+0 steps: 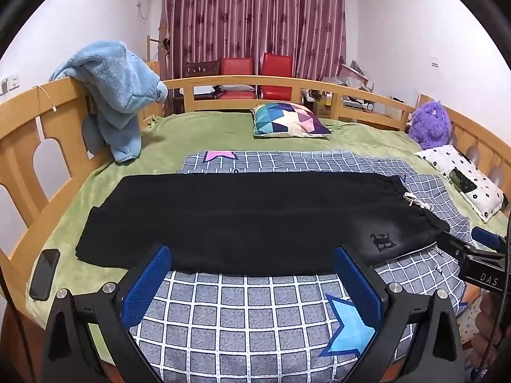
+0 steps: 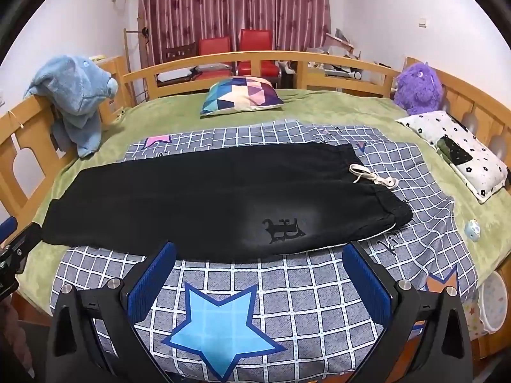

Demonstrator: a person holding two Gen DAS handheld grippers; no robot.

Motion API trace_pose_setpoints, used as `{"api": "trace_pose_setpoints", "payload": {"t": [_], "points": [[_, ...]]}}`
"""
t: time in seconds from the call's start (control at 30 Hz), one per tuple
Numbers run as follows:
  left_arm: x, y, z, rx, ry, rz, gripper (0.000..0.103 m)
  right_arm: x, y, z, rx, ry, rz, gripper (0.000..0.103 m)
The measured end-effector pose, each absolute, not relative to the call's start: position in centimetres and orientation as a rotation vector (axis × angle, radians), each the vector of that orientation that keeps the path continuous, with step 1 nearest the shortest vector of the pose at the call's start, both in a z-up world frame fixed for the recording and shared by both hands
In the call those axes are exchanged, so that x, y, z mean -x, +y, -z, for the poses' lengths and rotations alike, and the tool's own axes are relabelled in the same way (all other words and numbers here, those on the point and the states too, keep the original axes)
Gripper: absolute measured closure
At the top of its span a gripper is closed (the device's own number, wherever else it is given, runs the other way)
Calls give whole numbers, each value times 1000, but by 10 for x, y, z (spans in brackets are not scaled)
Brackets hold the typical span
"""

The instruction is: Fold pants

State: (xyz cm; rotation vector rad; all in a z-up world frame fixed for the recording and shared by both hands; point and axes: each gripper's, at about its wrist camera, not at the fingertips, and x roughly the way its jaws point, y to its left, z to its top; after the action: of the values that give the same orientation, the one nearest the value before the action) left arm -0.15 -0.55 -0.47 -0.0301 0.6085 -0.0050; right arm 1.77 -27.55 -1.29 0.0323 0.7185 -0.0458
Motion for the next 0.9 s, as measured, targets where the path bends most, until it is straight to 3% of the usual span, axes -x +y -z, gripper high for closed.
{"api": "trace_pose_setpoints", "payload": {"t": [0.9], "points": [[-1, 3, 3, 52, 611, -14, 0, -13, -270, 9, -33, 694, 27, 1]]}}
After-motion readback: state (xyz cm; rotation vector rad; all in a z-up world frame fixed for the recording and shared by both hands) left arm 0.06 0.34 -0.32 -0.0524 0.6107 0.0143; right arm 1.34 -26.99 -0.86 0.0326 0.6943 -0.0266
